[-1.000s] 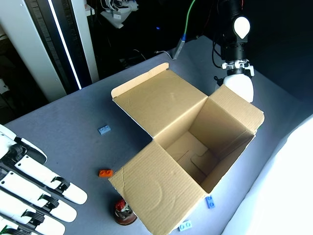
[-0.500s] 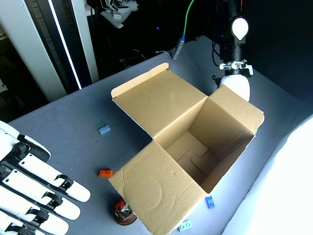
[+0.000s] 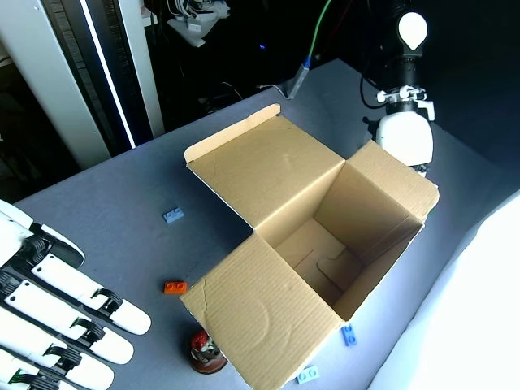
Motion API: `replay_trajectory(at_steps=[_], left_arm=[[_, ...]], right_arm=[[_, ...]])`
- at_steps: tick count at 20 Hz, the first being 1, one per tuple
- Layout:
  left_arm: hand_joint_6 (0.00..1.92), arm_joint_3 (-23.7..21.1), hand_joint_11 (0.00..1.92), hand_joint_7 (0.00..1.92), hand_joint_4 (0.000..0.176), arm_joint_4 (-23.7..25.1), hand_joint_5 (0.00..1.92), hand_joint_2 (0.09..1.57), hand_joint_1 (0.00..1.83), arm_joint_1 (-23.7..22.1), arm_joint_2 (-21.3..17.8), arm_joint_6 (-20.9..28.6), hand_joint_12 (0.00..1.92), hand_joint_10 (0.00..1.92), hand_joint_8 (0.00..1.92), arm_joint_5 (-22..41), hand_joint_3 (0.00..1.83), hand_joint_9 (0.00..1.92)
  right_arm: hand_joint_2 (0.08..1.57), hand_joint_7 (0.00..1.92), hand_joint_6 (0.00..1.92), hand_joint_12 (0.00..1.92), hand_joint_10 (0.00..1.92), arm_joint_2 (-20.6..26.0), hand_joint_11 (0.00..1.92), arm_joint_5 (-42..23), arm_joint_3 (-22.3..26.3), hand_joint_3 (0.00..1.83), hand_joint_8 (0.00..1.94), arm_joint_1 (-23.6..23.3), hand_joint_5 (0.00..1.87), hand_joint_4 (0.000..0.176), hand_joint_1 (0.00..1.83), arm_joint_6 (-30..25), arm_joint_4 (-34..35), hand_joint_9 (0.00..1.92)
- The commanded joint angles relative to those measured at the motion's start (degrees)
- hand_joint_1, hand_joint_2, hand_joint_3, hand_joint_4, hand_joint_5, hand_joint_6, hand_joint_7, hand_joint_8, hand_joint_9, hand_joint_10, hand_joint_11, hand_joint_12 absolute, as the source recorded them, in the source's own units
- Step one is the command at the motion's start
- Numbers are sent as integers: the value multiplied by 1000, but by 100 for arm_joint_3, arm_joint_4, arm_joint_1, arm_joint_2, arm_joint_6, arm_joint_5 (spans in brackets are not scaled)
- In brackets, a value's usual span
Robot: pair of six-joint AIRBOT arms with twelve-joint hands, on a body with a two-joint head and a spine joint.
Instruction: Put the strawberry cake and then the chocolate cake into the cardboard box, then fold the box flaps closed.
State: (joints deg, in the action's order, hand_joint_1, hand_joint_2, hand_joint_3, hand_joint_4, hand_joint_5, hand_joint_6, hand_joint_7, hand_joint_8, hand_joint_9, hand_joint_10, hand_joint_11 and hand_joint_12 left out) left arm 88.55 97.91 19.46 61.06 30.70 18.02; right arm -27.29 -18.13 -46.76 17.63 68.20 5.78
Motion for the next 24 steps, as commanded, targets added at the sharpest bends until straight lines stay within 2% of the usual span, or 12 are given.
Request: replay_trajectory(at_steps=[1,3,5,8,10,13,14,15,17,19,22,24], left_arm=[[1446,20,559,605,0,86,537,1303,1297,-85,-117,111,1807,1694,1584,-34,1,690],[1430,-28,534,615,0,431,551,1299,1299,-167,-198,422,1791,1678,1571,38,0,691],[1473,-49,556,682,0,588,533,1276,1310,-267,-266,437,1711,1589,1466,38,0,741],[1448,24,560,660,0,754,559,1280,1306,-493,-336,521,1690,1610,1488,39,0,727],[1444,27,551,684,0,870,576,1271,1308,-632,-389,593,1718,1608,1434,72,0,729],[1492,38,508,634,0,1114,561,1292,1294,-792,-444,593,1738,1644,1522,128,0,691],[1420,77,508,636,0,1146,598,1284,1301,-825,-444,593,1751,1638,1537,152,0,698],[1446,264,497,637,0,1211,609,1282,1299,-1008,-431,660,1765,1639,1510,208,0,689],[1406,286,501,649,0,1216,586,1284,1305,-1065,-433,661,1779,1671,1523,235,0,693],[1484,286,512,644,0,1220,568,1283,1301,-1136,-458,661,1765,1623,1509,297,1,707],[1462,265,452,608,0,1256,555,1304,1294,-1279,-518,661,1823,1705,1592,357,3,653],[1523,259,463,640,0,1270,541,1296,1298,-1425,-558,661,1828,1664,1521,448,0,677]], right_arm=[[1094,162,1,801,3,95,0,-652,-29,0,2,-77,130,0,634,34,29,203],[1087,162,3,776,2,96,0,-652,-29,0,1,-77,138,0,635,36,29,201],[1083,157,3,747,5,97,0,-652,-29,0,2,-77,139,0,623,40,29,188],[1086,183,2,733,6,97,0,-652,-29,0,7,-76,139,0,601,44,29,193],[1090,194,6,801,11,97,0,-652,-29,1,5,-76,155,0,625,45,29,207],[1090,183,1,793,5,97,0,-652,-29,1,1,-76,150,0,630,46,29,198],[1084,205,6,861,13,97,0,-652,-29,0,7,-76,163,0,647,47,29,216],[1091,171,1,874,8,96,0,-656,-29,2,1,-77,151,0,649,52,29,206],[1095,170,1,811,12,97,0,-656,-29,3,2,-77,140,0,649,52,29,218],[1094,192,14,731,20,97,0,-656,-29,0,8,-76,170,0,657,53,29,242],[1104,198,8,780,16,97,0,-656,-28,3,1,-76,183,0,625,53,29,254],[1109,232,6,858,22,97,0,-656,-28,2,9,-76,187,0,610,53,29,280]])
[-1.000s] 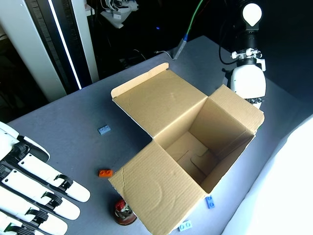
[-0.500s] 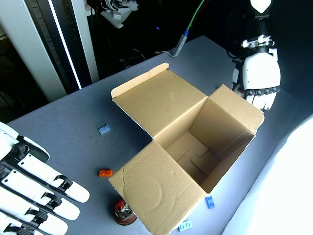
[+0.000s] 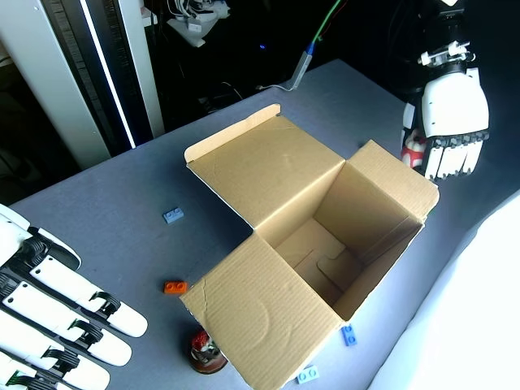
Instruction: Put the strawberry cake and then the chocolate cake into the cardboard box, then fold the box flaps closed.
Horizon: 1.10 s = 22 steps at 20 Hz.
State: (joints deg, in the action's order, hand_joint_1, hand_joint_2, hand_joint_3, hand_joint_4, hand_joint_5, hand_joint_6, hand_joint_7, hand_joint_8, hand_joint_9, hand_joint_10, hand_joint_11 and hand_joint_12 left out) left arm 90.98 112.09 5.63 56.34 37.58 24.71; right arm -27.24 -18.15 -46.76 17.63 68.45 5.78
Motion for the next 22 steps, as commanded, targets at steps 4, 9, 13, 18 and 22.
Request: replay_trajectory(at_steps=[4,9,13,18,22], left_arm=[[1379,19,474,618,0,26,605,1291,1305,-300,-119,-28,1884,1707,1586,-174,0,662],[1414,21,509,613,0,244,594,1292,1301,-634,-124,-29,1872,1689,1584,-19,1,672],[1451,82,461,602,0,456,572,1303,1294,-999,-93,-30,1899,1718,1591,43,1,653],[1460,21,492,619,0,566,565,1298,1298,-1269,-77,-30,1906,1696,1577,283,1,669],[1432,-41,506,637,0,664,566,1293,1304,-1480,-24,-29,1875,1690,1554,600,0,682]], right_arm=[[1099,210,2,825,16,93,0,-654,-28,0,1,-76,188,0,633,29,29,284],[1114,187,4,799,5,93,0,-655,-27,1,0,-75,176,0,609,29,29,266],[1111,171,0,652,0,92,0,-655,-17,1,0,-75,165,0,630,29,28,241],[1100,183,0,685,6,92,0,-655,-14,0,4,-76,154,0,645,30,28,254],[1111,170,0,667,0,92,0,-690,-14,2,0,-76,140,0,617,45,28,239]])
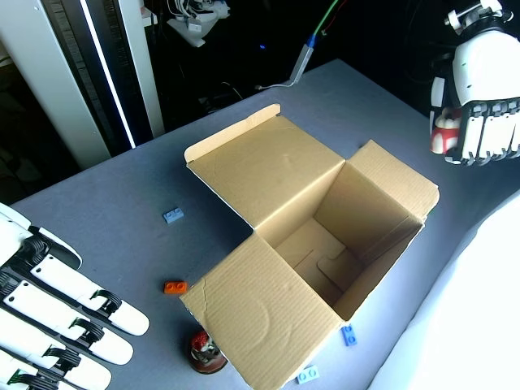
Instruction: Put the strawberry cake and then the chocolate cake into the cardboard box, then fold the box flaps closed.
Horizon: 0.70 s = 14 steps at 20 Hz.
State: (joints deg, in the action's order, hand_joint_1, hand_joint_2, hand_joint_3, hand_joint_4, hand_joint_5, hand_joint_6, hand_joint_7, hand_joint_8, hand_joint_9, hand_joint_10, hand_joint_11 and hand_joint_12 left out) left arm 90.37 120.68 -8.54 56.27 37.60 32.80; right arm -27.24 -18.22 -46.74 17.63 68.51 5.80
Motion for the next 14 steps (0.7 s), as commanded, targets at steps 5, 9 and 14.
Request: replay_trajectory(at_steps=[5,9,14], left_arm=[[1434,-124,547,627,0,199,556,1293,1304,-202,69,622,1858,1671,1571,371,1,696],[1400,-103,539,649,0,214,590,1282,1307,-291,194,628,1868,1673,1515,466,0,703],[1429,48,481,609,0,237,562,1302,1299,-470,554,552,1919,1737,1604,767,5,658]], right_arm=[[1108,182,4,682,2,97,0,-1062,-18,1,3,-75,152,0,635,256,437,244],[1101,200,0,753,8,99,0,-1034,-22,0,5,-55,139,0,652,283,438,261],[1097,206,7,790,11,97,0,-883,-22,0,3,-50,152,0,656,285,566,271]])
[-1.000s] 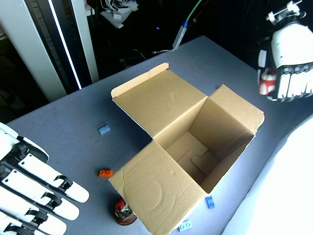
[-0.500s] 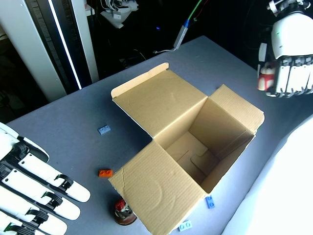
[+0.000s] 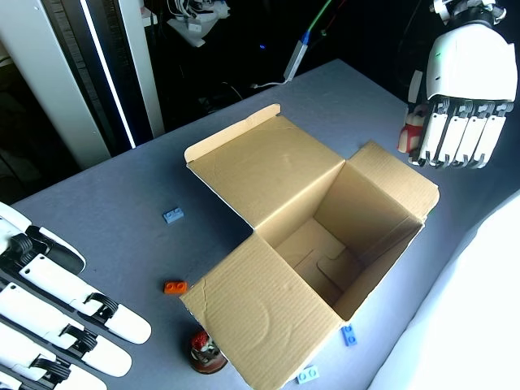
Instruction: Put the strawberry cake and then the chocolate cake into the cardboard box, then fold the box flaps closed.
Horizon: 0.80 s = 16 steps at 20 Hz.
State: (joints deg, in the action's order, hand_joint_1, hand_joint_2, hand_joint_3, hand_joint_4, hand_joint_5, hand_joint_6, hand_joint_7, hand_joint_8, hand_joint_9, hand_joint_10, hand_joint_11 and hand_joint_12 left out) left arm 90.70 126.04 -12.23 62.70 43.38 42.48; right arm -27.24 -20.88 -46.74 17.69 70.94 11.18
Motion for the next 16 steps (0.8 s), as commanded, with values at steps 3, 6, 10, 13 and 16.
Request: replay_trajectory(at_steps=[3,6,10,13,16], left_arm=[[1437,39,489,593,0,-299,577,1306,1295,-140,152,-96,1921,1745,1616,-47,4,643],[1525,24,508,591,0,-305,530,1315,1288,-172,347,-204,1921,1731,1608,45,4,649],[1510,38,489,582,0,-325,533,1316,1287,-147,540,-286,1916,1726,1611,112,2,653],[1499,55,482,558,0,-294,521,1328,1285,-87,702,-286,1916,1769,1673,121,5,631],[1456,47,499,607,0,-270,551,1308,1297,-1,829,-295,1901,1712,1611,154,0,664]], right_arm=[[1090,217,9,837,14,88,0,-592,-21,0,4,-69,164,0,665,104,61,282],[1085,223,14,842,12,72,0,-572,-21,0,5,-88,180,0,670,158,138,280],[1112,197,2,728,1,69,0,-524,-24,6,1,-87,161,0,625,158,215,247],[1115,211,8,721,7,63,0,-560,-25,5,7,-92,175,0,628,158,216,259],[1114,216,3,782,9,63,0,-591,-30,2,4,-91,168,0,621,158,216,267]])
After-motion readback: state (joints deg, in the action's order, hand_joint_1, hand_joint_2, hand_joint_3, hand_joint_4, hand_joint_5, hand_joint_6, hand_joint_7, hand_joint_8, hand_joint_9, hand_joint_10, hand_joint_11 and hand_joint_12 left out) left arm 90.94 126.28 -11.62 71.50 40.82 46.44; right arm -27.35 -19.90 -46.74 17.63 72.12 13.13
